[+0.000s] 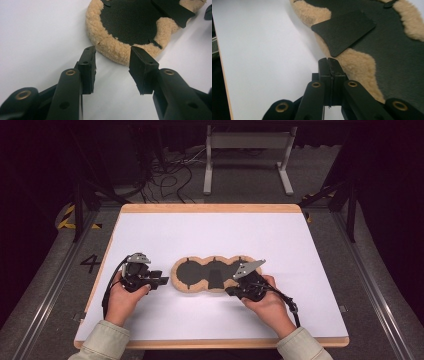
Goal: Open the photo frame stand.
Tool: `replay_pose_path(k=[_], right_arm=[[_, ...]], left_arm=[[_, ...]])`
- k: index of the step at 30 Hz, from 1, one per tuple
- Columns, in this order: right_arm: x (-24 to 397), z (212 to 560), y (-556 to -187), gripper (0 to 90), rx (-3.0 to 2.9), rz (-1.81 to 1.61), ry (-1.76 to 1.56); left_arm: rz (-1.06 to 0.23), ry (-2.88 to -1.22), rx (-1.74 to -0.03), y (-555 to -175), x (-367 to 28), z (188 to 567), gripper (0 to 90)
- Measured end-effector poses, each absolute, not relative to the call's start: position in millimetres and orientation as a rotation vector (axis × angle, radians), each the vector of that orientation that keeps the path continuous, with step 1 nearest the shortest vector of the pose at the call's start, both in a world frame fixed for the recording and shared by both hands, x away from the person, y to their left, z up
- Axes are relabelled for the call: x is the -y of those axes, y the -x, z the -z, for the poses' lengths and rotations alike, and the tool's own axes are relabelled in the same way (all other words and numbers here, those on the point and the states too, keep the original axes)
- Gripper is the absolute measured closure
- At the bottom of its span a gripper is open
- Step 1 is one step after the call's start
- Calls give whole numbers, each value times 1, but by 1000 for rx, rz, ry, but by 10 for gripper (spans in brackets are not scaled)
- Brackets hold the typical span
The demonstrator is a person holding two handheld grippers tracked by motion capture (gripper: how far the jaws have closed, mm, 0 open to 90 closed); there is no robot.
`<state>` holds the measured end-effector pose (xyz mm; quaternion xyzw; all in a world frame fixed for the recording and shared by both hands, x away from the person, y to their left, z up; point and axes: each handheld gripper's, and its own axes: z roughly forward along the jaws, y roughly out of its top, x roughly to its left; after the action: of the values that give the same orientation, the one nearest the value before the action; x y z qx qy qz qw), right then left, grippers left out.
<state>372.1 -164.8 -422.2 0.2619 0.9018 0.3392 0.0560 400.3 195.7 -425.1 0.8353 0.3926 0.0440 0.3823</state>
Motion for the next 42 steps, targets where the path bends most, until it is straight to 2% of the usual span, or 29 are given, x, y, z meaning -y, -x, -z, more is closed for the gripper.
replay_pose_path(k=[14, 29, 42], right_arm=[[161, 447, -379, 900, -2719, -1094, -868], [169, 432, -380, 900, -2546, -1278, -876], [166, 427, -384, 899, -2480, -1310, -868]], left_arm=[[-103, -2147, -998, -403, -194, 428, 567], [-88, -2154, -1002, -405, -192, 430, 547], [-90, -2162, -1009, -406, -191, 432, 518]])
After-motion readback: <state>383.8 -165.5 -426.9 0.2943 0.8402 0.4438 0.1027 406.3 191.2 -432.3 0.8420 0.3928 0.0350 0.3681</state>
